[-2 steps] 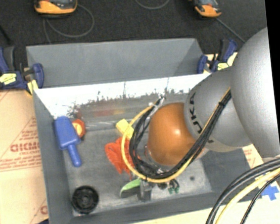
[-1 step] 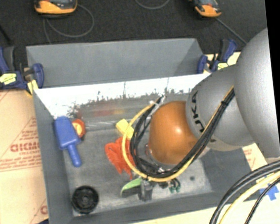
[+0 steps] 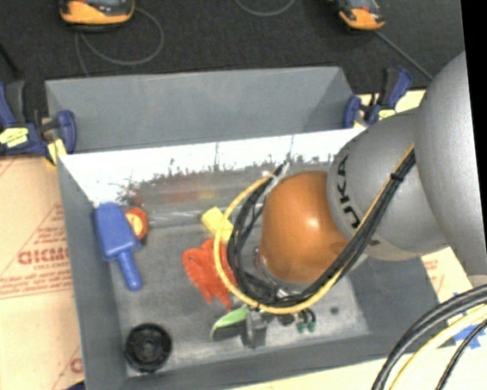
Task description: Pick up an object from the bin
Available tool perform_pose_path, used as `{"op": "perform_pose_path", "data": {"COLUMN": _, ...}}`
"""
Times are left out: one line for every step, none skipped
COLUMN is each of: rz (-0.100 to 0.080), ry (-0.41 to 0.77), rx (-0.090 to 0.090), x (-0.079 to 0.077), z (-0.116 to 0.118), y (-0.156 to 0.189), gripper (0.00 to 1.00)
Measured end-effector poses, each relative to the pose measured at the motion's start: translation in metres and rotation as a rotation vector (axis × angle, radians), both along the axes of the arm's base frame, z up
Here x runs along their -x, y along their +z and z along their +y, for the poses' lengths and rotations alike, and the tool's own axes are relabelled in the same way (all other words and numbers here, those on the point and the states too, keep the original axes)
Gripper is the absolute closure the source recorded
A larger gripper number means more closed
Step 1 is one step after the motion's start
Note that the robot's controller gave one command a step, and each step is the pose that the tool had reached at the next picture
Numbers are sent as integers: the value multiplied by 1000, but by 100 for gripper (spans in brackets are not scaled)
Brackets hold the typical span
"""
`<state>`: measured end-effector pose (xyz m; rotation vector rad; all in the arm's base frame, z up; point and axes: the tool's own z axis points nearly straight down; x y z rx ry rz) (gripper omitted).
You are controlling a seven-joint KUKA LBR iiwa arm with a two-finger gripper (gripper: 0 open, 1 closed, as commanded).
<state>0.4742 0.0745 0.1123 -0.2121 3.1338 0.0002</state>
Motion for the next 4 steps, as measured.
{"op": "perform_pose_path", "data": {"rz": -2, "ry": 0, "rx": 0, "x": 0, "z": 0, "y": 8, "gripper": 100}}
{"op": "perform_pose_path", "data": {"rz": -3, "ry": 0, "rx": 0, "x": -1, "z": 0, "y": 14, "gripper": 100}}
{"op": "perform_pose_path", "data": {"rz": 2, "ry": 0, "rx": 0, "x": 0, "z": 0, "y": 20, "gripper": 100}}
{"op": "perform_pose_path", "data": {"rz": 8, "ry": 0, "rx": 2, "x": 1, "z": -1, "y": 39, "gripper": 100}}
